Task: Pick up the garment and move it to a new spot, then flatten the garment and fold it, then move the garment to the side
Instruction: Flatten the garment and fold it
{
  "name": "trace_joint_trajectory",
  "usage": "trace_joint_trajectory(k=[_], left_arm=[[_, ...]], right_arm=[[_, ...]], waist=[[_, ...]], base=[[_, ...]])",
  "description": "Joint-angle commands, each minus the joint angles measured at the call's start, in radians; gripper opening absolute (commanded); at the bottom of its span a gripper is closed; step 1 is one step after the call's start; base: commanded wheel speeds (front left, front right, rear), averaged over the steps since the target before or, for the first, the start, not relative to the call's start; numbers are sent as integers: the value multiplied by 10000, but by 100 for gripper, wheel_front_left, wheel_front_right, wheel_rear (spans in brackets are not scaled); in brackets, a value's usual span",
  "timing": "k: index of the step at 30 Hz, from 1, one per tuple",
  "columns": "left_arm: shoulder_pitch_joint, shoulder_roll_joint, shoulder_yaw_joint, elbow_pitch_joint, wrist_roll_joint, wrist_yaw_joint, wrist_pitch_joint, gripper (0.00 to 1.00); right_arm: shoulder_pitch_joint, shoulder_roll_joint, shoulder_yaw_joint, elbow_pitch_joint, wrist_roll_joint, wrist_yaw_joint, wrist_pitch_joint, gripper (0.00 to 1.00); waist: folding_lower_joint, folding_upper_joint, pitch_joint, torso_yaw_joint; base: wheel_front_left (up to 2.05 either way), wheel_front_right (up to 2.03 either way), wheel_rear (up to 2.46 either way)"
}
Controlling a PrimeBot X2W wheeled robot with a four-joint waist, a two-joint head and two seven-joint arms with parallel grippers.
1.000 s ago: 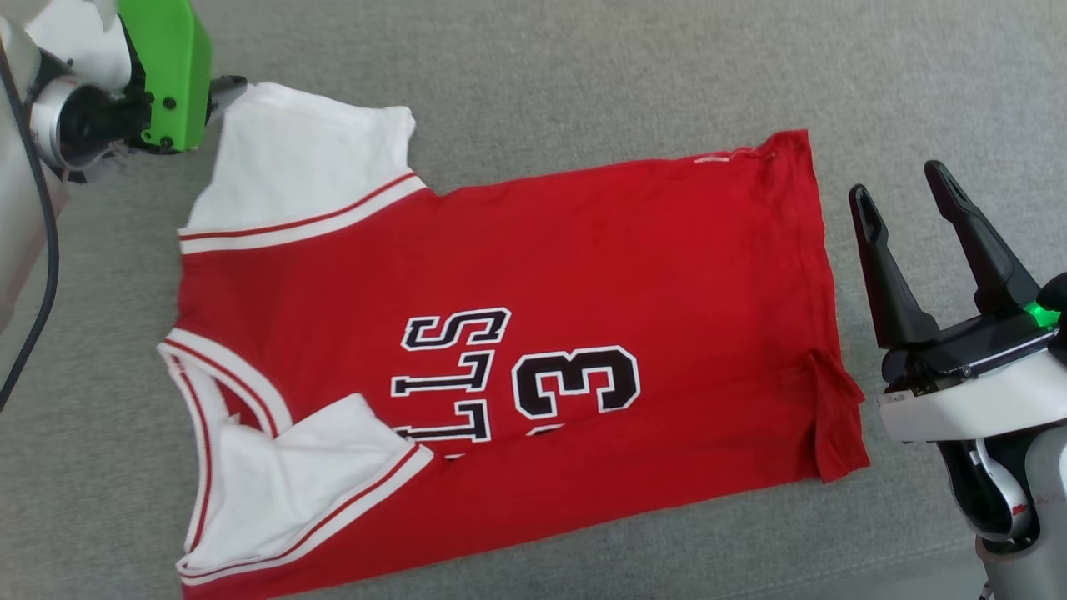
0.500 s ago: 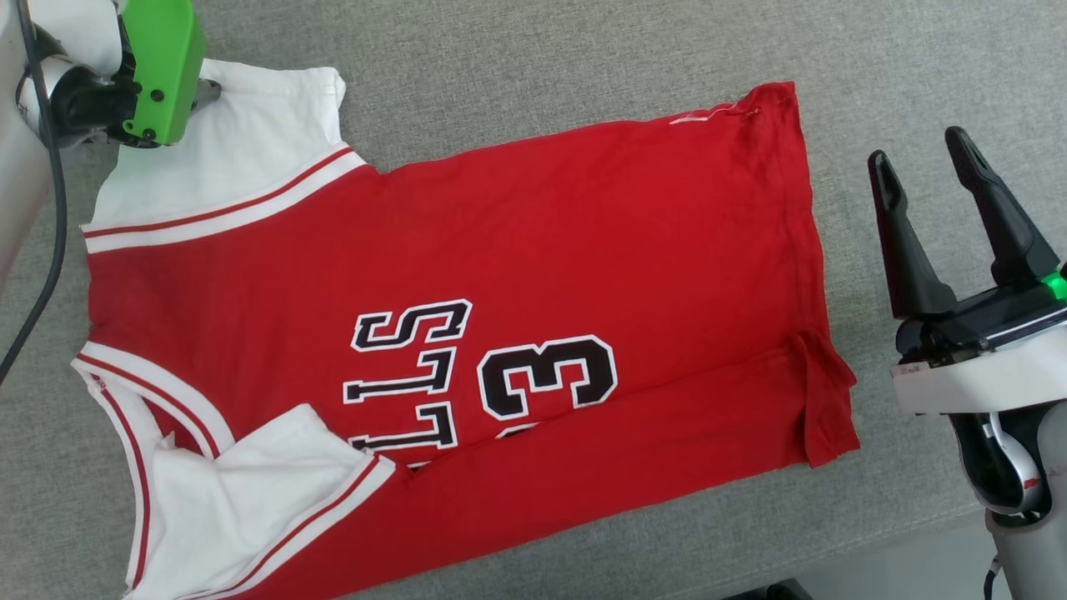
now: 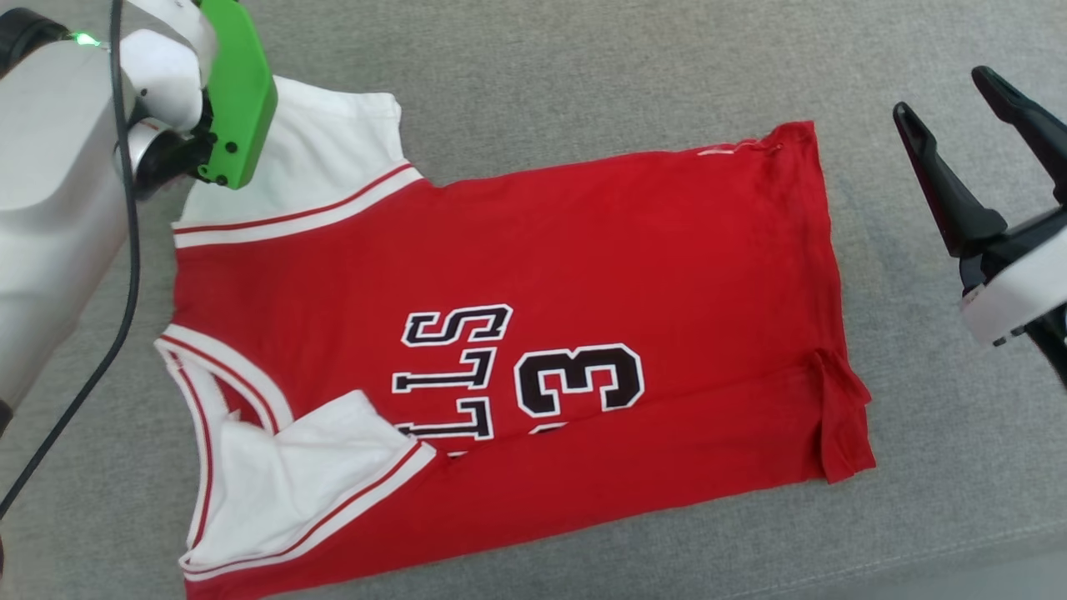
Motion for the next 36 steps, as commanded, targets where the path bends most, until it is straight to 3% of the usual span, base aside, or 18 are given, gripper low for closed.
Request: trace_joint_trajectory(k=[1,6,12,15,23,34,35,36], left_arm=[[127,-66,-87,-75,107,-52,-133,0],[217,-206,-279,-499,146,-74,-613,0],[117,-375,-477,-1008,209,-81,-922,0],[-21,-445,-528,-1204,234,-82,-1054,0],[-457,-646,-588,-1524,287,-83,-1314,0],[-565,-627,-720,-1566,295,-84,-1546,0],[-542,-599,-729,-1540,280,-84,-1572,0],[-517,-568,-738,-1510,260,-84,-1612,0]], right_arm=[[-424,-289,328,187,356,-7,700,100],[-1920,-1407,1886,983,1536,-7,3800,100],[-3454,-1726,3309,2278,2454,-7,6281,100],[-4034,-1701,3853,2990,2627,-7,7026,100],[-5082,-1008,4476,4916,2830,-7,7157,100],[-4927,-1031,6437,5771,3167,-7,6450,100],[-4954,-1031,6515,5810,3207,-7,6285,35],[-5015,-1056,6593,5844,3219,-7,6043,0]], waist=[[-1,0,-421,438],[-1,0,-603,744],[-1,0,-506,1121],[-1,0,-366,1281],[-1,0,191,1689],[-1,0,422,1765],[-1,0,385,1742],[-1,0,338,1726]], base=[[0,0,0],[0,0,0],[0,0,0],[0,0,0],[0,0,0],[0,0,0],[0,0,0],[0,0,0]])
